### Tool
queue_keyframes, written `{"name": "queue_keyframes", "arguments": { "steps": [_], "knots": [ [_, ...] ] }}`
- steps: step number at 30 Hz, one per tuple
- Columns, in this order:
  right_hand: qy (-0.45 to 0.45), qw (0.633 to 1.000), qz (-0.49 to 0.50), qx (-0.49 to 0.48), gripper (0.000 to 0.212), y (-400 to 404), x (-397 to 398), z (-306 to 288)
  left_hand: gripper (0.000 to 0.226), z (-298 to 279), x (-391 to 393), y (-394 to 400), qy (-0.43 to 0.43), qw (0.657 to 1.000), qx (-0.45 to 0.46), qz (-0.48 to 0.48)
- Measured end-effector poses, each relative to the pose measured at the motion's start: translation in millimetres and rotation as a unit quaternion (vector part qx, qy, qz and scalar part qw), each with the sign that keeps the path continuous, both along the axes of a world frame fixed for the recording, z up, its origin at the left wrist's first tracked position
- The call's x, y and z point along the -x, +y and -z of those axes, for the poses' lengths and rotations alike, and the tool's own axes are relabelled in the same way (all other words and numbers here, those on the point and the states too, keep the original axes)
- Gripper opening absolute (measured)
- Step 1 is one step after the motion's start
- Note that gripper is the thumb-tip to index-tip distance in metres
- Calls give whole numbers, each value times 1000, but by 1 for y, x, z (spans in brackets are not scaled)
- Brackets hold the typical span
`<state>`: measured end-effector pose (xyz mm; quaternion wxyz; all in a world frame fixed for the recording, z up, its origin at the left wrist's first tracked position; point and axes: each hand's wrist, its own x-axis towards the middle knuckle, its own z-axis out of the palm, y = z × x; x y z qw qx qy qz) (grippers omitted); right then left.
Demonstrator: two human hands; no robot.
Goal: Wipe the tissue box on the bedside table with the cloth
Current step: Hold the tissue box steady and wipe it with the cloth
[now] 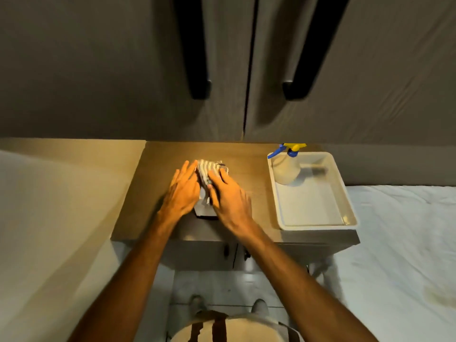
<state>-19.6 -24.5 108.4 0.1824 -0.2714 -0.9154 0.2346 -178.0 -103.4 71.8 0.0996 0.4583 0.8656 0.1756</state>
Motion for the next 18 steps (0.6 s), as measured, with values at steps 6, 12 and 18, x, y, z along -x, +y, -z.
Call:
{"name": "queue_keyframes", "arguments": {
  "steps": [6,12,18],
  "knots": [
    [-48,995,17,-82,58,-18,19,31,60,13,-1,-16,14,999,-33,39],
    [-14,996,61,57,53,14,49,34,58,21,1,-12,38,998,-42,20],
    [41,987,124,97,63,-42,25,41,63,24,-1,-10,40,999,-28,12]
  ]
}}
